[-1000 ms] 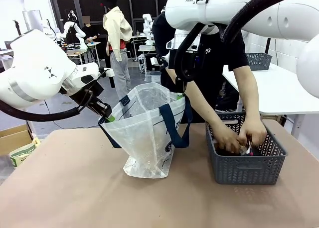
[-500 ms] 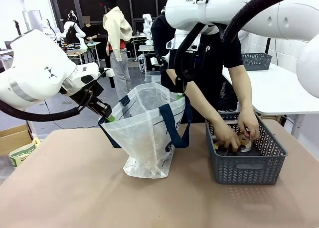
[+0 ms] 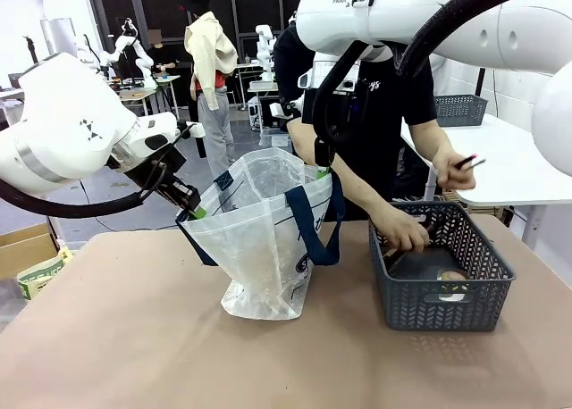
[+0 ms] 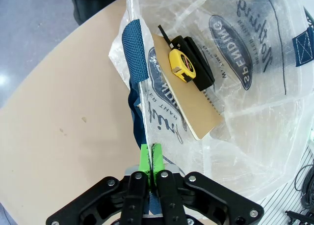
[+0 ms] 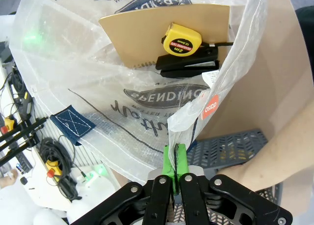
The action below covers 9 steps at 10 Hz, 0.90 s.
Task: Transfer purchased items from the store into the shopping bag.
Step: Move the Reusable shopping bag to the right side of the table.
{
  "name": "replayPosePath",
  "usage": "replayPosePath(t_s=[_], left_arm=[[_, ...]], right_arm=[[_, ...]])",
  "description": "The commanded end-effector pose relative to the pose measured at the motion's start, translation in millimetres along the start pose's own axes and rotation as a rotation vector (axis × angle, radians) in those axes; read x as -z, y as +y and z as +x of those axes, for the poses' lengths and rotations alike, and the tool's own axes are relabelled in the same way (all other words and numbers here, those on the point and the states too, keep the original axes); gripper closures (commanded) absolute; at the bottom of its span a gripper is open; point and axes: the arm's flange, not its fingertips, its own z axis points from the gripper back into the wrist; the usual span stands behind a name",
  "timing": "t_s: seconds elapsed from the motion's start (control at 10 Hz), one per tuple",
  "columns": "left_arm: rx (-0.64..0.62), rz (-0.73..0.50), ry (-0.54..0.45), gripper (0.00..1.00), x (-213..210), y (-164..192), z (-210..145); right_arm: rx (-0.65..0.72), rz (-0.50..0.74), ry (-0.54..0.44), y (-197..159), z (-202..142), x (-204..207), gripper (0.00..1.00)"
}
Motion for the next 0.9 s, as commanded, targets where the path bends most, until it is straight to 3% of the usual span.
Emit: replayPosePath(t_s=[0.0, 0.8], left_arm=[[-0.009, 0.004, -0.005, 1.0, -0.4, 0.6, 0.1], [-0.009, 0.004, -0.005, 1.0, -0.4, 0.6, 0.1]], right_arm=[[0.0, 0.0, 0.001, 0.0, -0.1, 0.1, 1.0], [0.0, 0.0, 0.001, 0.0, -0.1, 0.1, 1.0]])
